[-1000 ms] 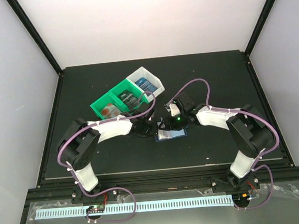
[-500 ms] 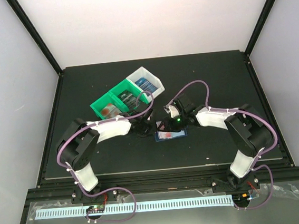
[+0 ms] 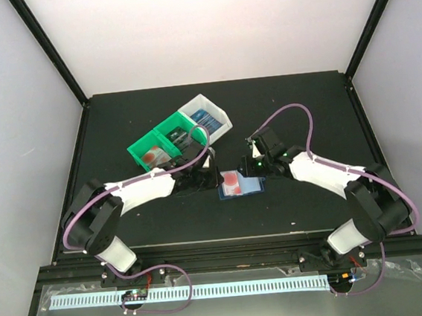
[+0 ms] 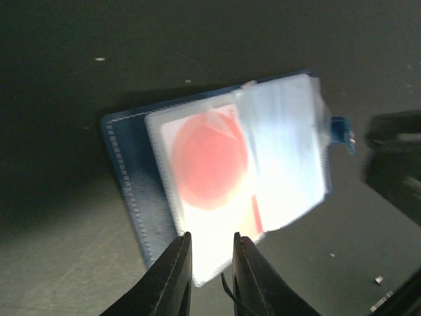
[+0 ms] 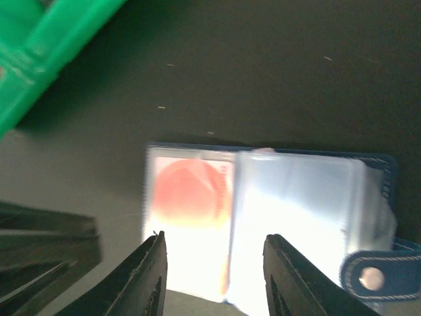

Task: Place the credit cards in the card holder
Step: Turn over the card slot in the card holder.

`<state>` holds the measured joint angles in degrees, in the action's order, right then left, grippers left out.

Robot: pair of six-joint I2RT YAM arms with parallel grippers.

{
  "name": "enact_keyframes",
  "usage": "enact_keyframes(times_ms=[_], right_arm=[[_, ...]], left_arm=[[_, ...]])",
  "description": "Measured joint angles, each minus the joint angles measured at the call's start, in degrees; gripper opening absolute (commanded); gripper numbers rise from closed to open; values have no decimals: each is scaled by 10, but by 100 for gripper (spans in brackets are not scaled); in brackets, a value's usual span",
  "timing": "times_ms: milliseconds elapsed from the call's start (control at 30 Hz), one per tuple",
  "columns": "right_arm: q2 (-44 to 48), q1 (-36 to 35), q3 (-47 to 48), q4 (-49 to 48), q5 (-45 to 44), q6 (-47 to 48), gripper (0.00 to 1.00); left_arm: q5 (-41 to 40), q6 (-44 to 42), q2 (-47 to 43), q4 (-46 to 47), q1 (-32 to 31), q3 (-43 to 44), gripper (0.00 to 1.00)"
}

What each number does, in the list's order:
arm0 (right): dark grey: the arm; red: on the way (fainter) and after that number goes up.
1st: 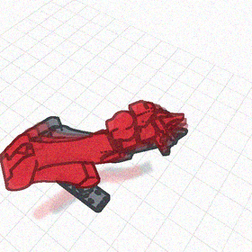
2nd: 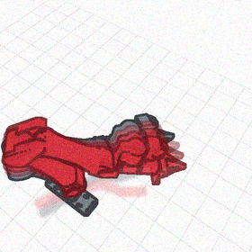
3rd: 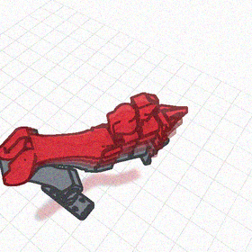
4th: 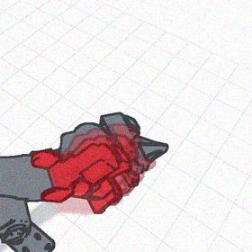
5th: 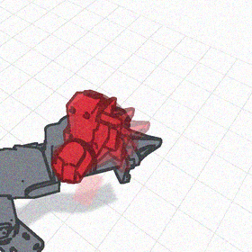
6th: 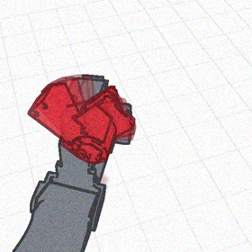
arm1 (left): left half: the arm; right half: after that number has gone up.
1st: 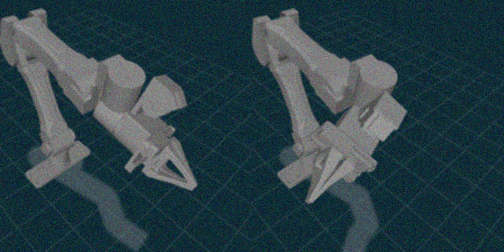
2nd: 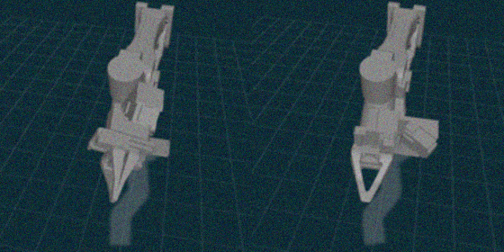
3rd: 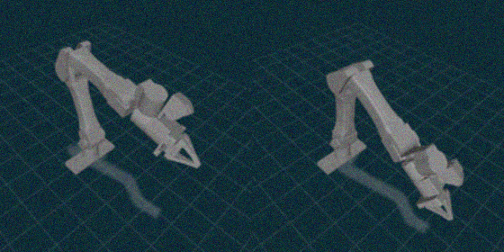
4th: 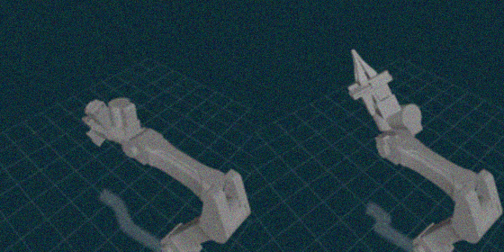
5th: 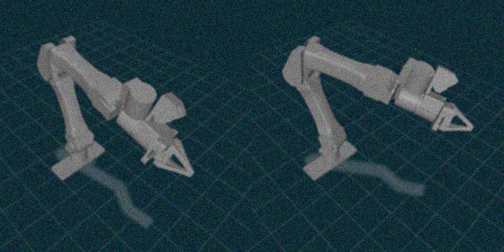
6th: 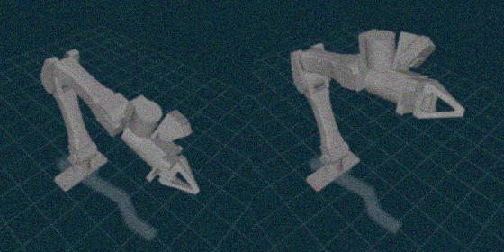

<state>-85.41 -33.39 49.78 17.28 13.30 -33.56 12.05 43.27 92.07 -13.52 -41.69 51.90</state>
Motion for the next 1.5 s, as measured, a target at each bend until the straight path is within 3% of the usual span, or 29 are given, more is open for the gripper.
enact_keyframes(times_ms=[267, 633, 1500], right_arm=[[-49, 0, 0, 43, -60, -4, 37], [-83, 0, 0, 45, -54, 1, 38], [-102, 7, -38, -118, 171, -32, 41]], left_arm=[[75, -19, 27, 57, -2, 2, 16], [74, -21, 114, 33, -4, 33, 14], [58, -15, 120, 11, -4, 45, 13]])
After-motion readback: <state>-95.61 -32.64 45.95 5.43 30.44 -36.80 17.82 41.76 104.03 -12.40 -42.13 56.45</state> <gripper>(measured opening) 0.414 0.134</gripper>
